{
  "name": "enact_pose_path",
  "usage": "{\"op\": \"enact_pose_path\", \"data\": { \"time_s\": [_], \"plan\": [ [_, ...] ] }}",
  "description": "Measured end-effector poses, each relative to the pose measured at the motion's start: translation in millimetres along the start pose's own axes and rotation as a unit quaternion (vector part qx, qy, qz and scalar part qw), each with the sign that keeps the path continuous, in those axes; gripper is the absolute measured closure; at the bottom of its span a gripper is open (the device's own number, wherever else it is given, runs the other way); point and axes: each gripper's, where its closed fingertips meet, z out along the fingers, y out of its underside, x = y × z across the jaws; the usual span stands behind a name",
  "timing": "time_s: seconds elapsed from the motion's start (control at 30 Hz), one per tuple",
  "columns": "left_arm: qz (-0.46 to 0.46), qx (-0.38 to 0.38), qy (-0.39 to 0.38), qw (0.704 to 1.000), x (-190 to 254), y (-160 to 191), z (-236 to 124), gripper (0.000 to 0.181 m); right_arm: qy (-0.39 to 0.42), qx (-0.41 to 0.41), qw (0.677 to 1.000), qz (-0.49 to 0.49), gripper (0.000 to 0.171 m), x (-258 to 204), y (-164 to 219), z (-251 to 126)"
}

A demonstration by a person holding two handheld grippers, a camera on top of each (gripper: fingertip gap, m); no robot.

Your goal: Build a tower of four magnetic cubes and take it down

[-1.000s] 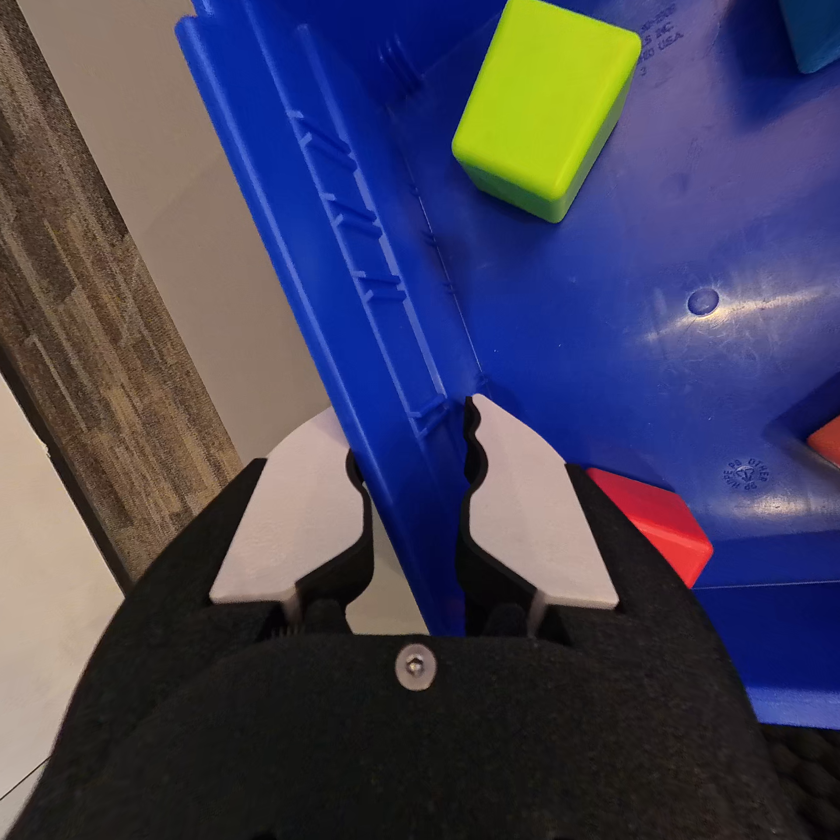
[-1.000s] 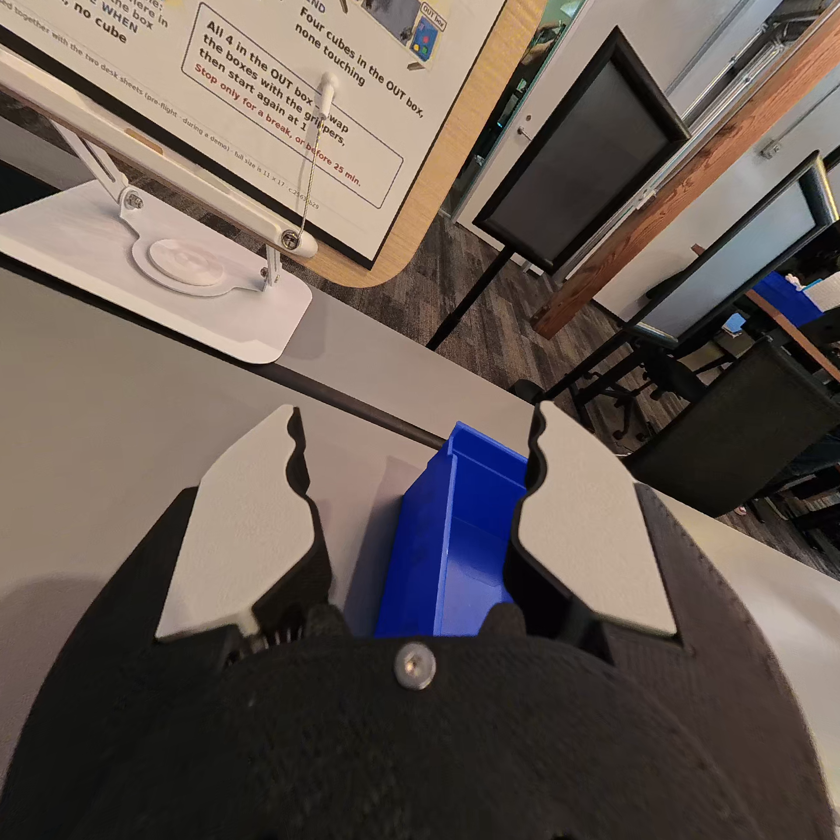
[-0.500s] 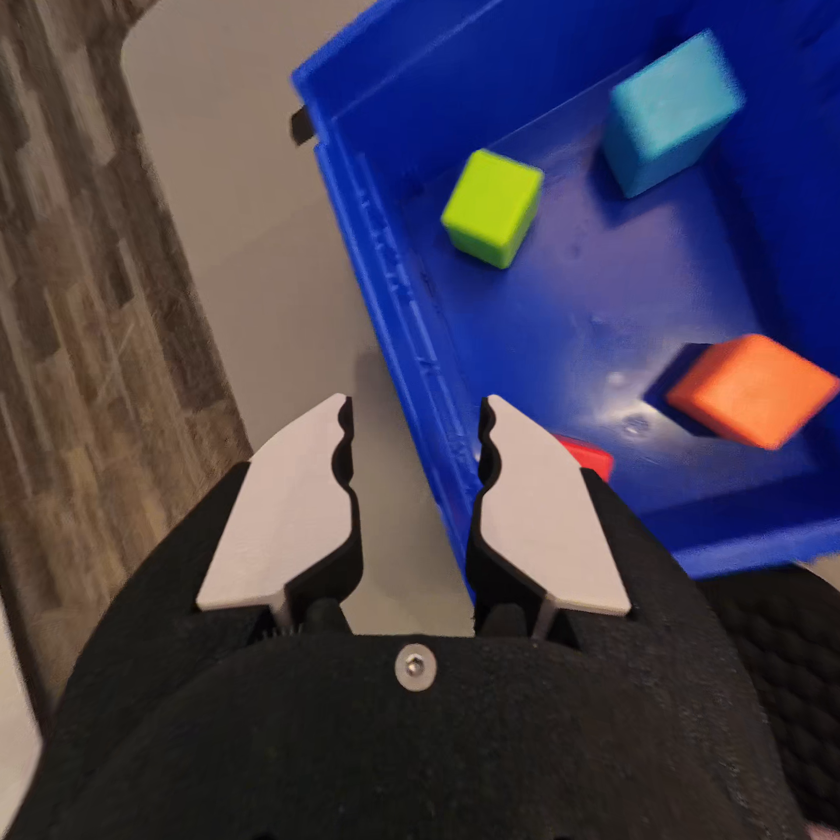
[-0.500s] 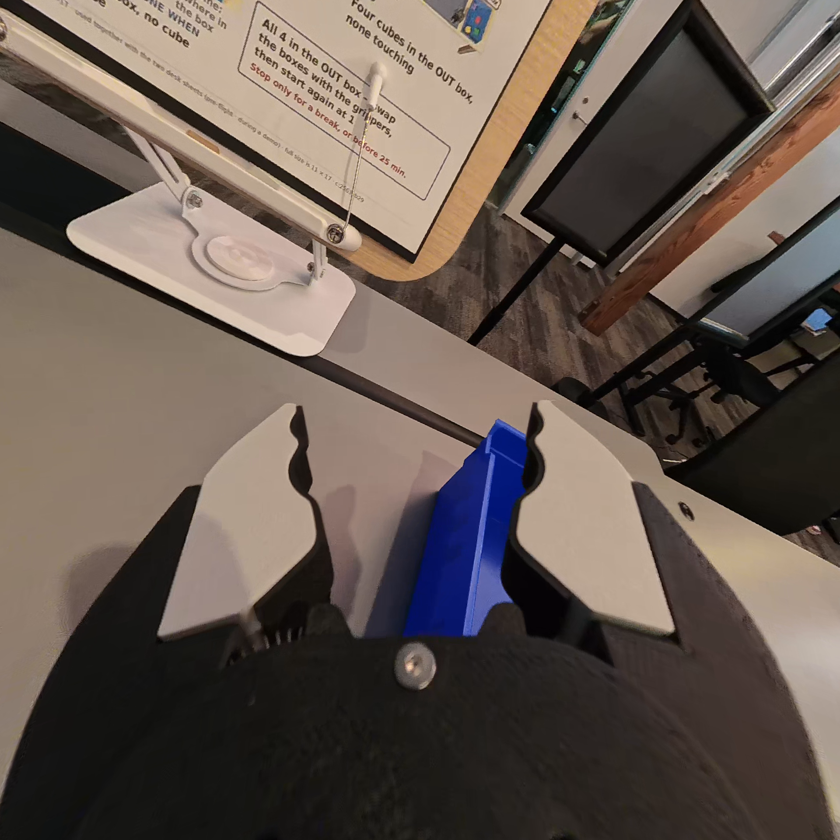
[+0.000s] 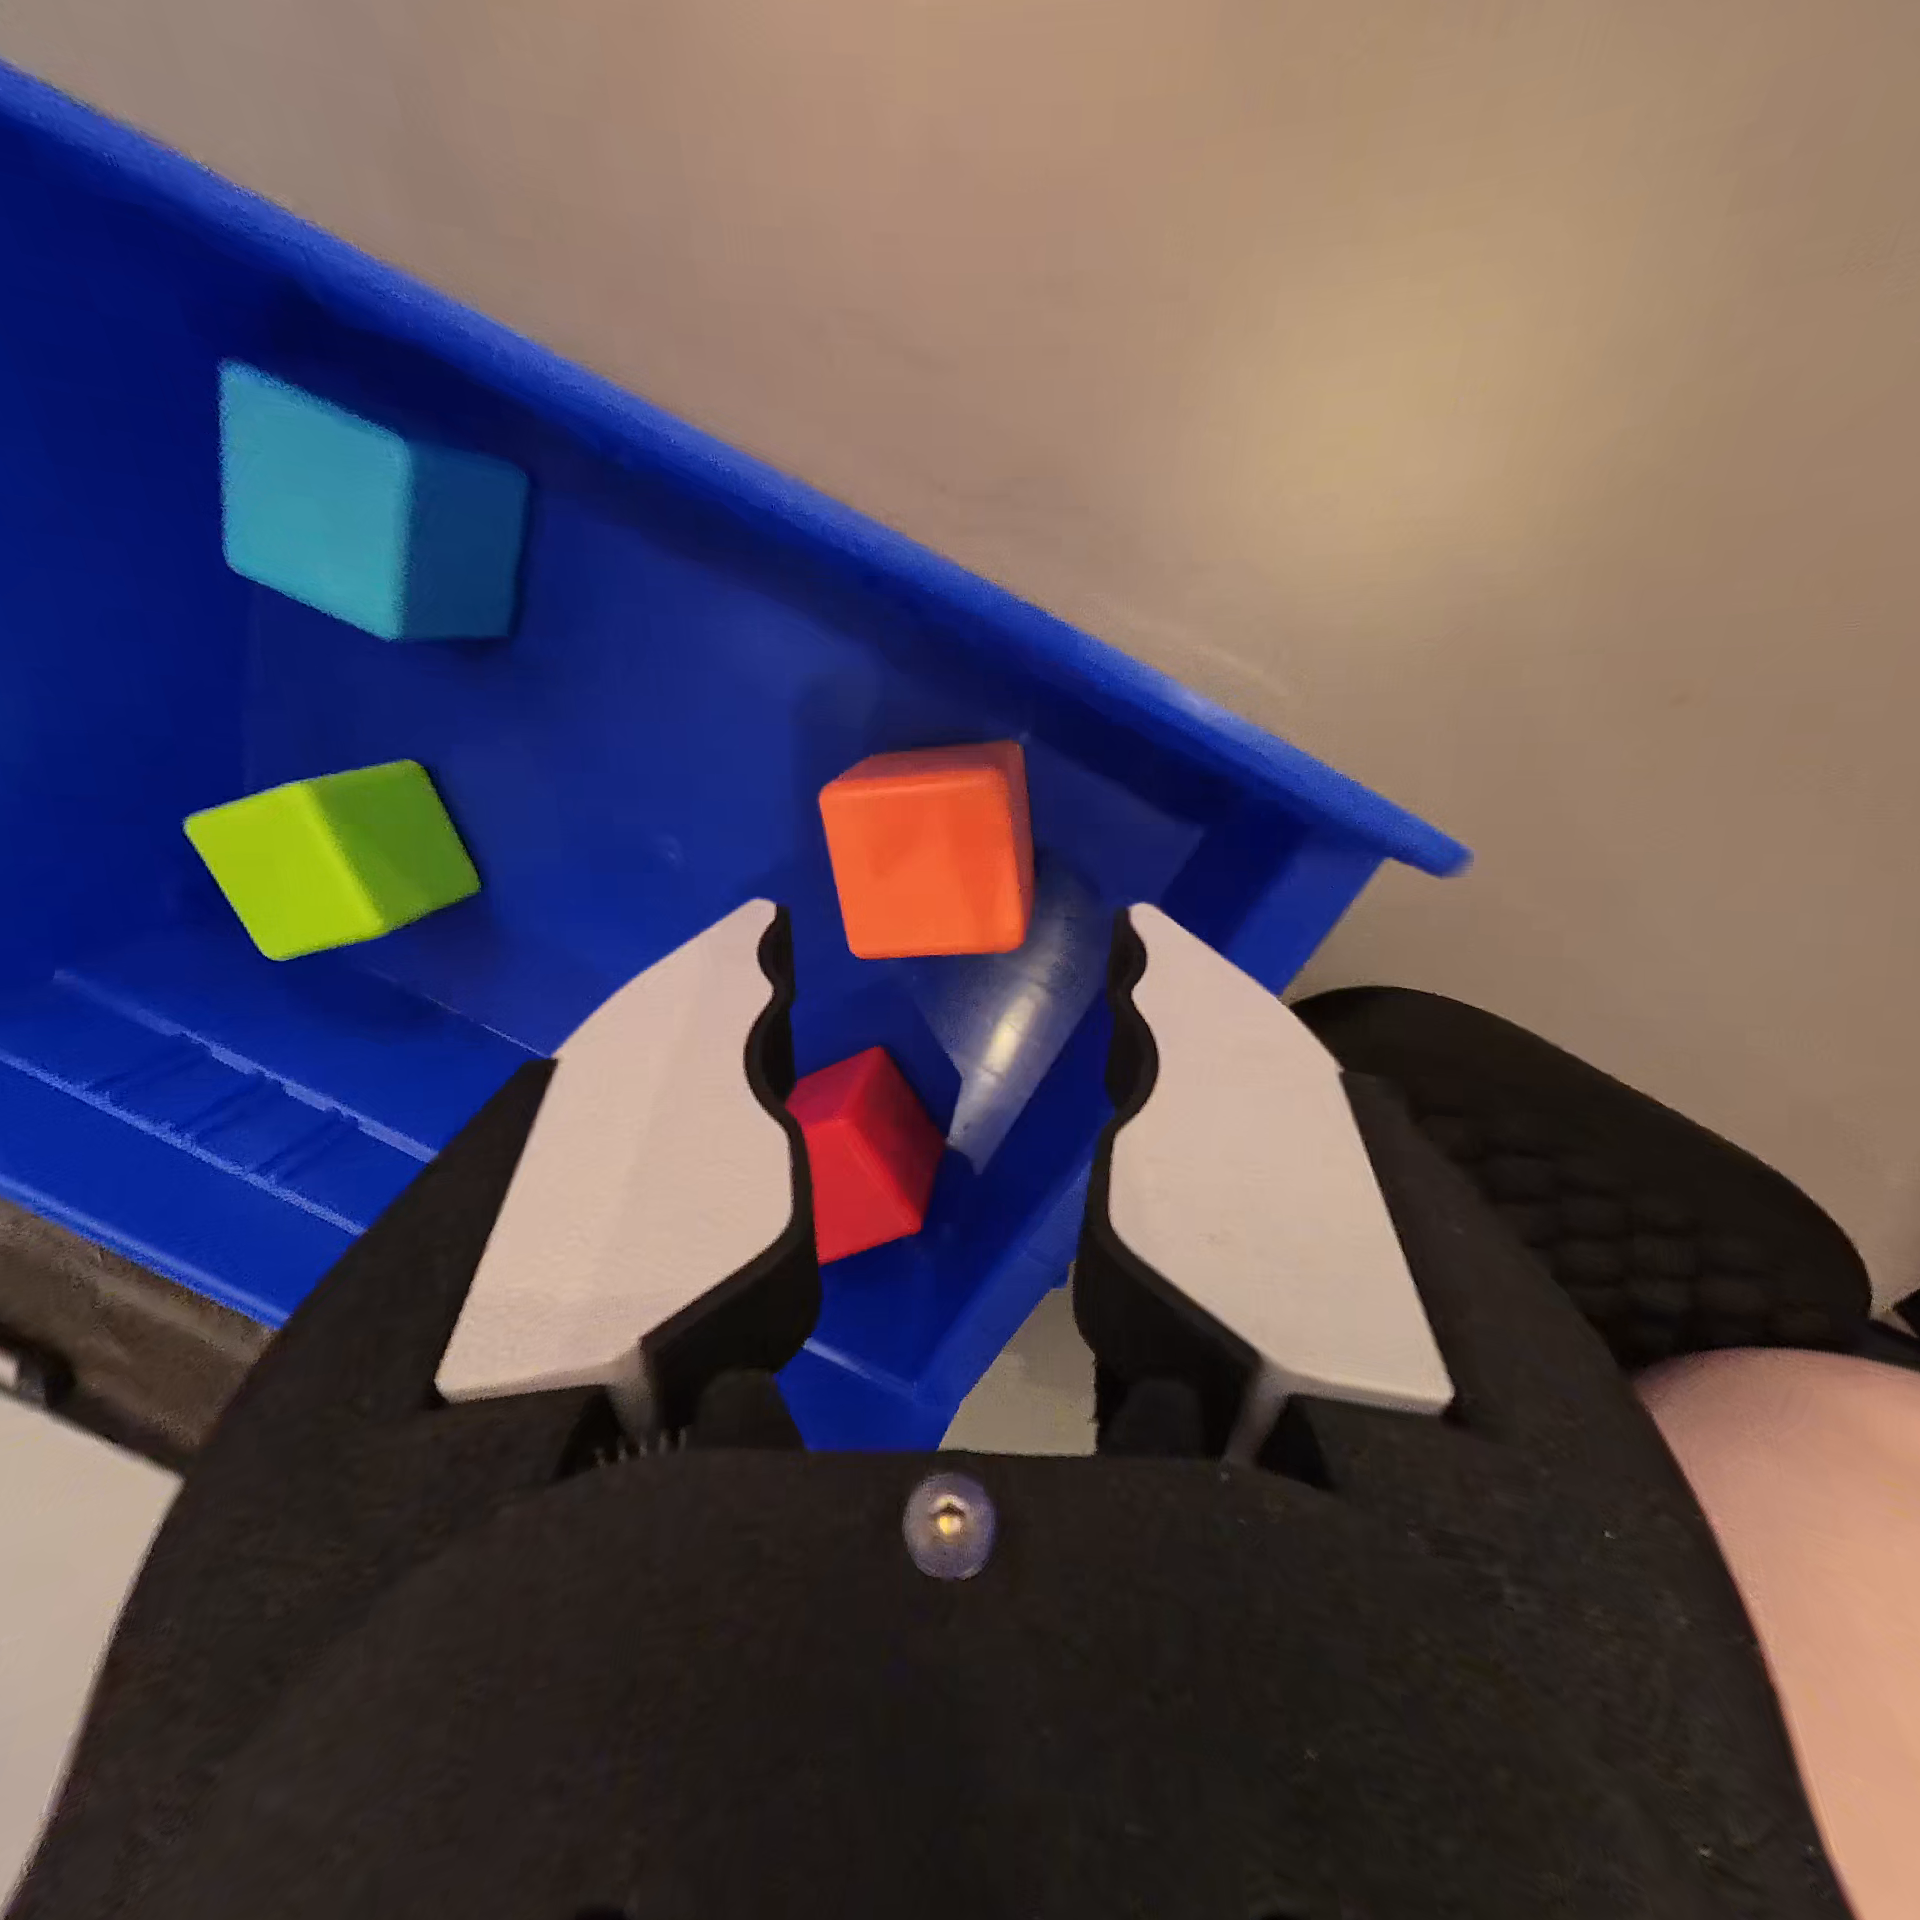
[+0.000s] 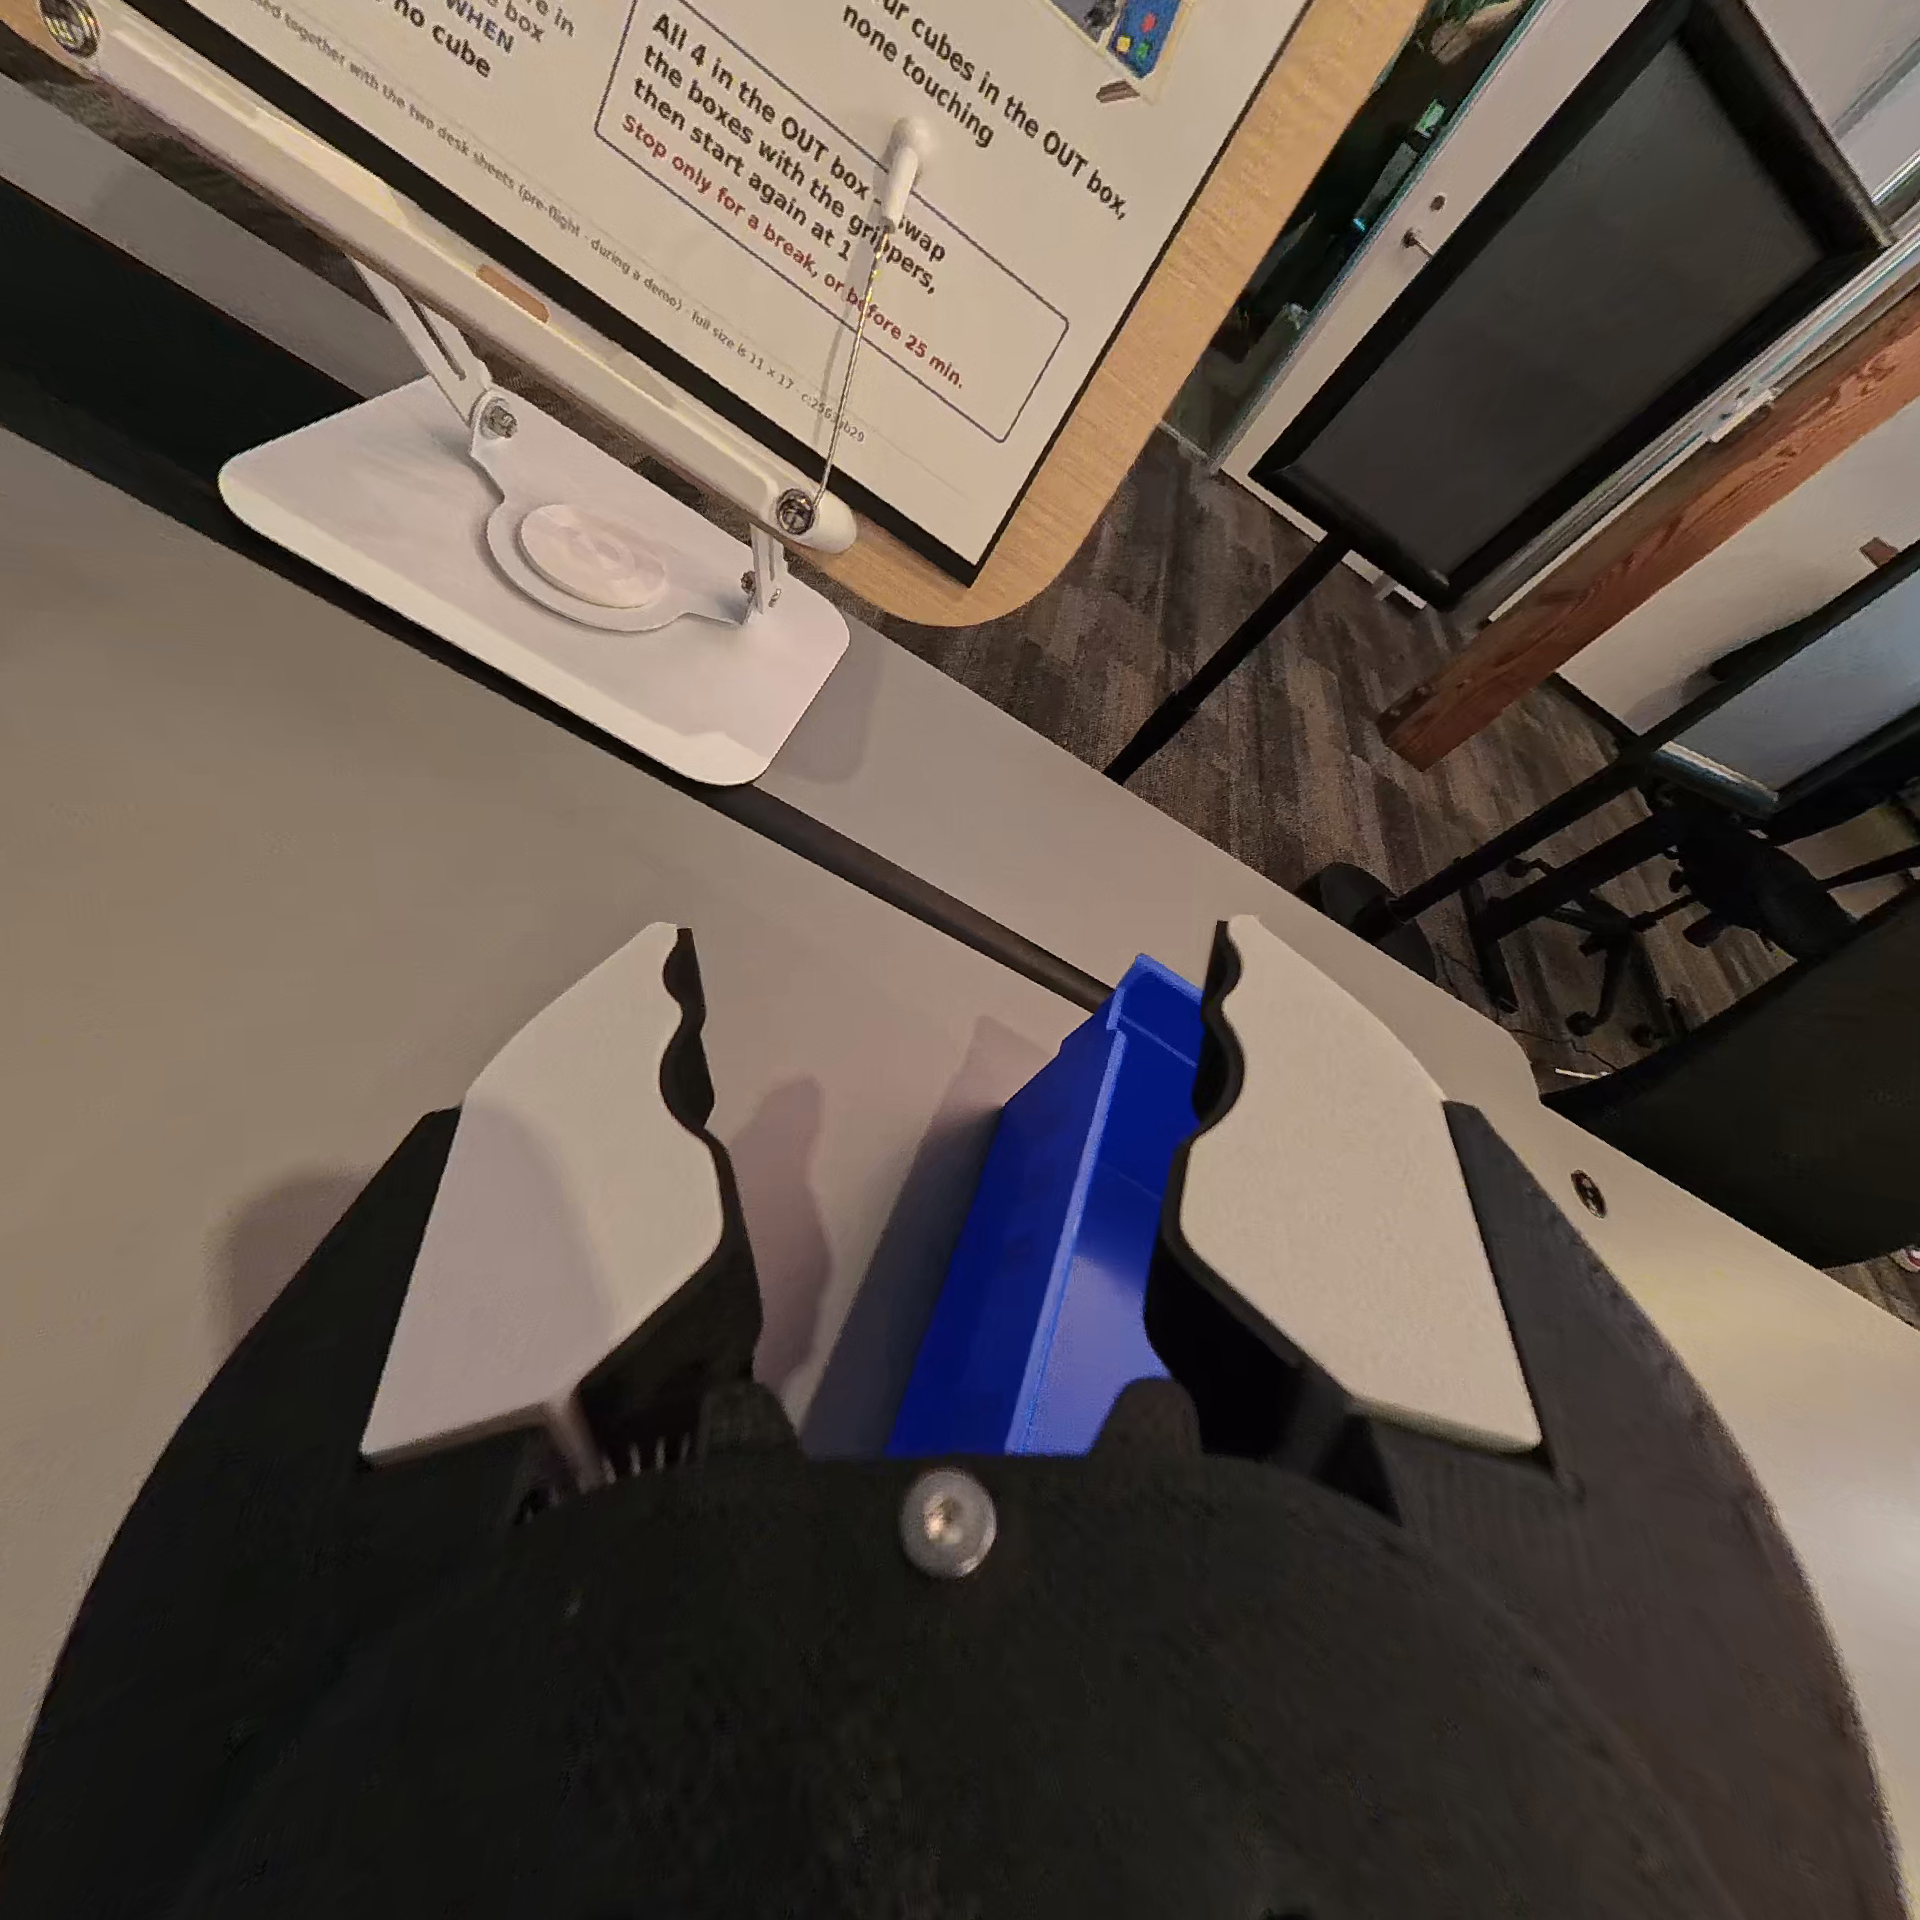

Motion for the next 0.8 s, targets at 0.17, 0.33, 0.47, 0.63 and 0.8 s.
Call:
{"op": "enact_pose_path", "data": {
  "time_s": [0.17,0.33,0.47,0.63,0.8],
  "plan": [
    [-0.017,-0.038,0.027,0.999,-4.1,1.4,28.0,0.116,0.002,0.002,1.000,0.006,0.078,9.5,0.3,-1.4],
    [-0.010,-0.044,0.061,0.997,-2.8,6.8,45.8,0.118,0.009,-0.003,1.000,0.006,0.078,17.1,4.1,-0.4],
    [-0.010,-0.046,0.077,0.996,-3.3,12.2,54.1,0.131,0.016,-0.001,1.000,0.004,0.078,21.5,3.6,-1.2],
    [0.013,-0.044,0.079,0.996,-1.7,15.2,52.9,0.131,0.016,-0.003,1.000,0.000,0.078,22.9,4.6,-0.8],
    [-0.010,0.004,0.042,0.999,-16.4,14.0,26.9,0.132,0.013,-0.009,1.000,-0.005,0.078,23.5,6.8,1.2]
  ]
}}
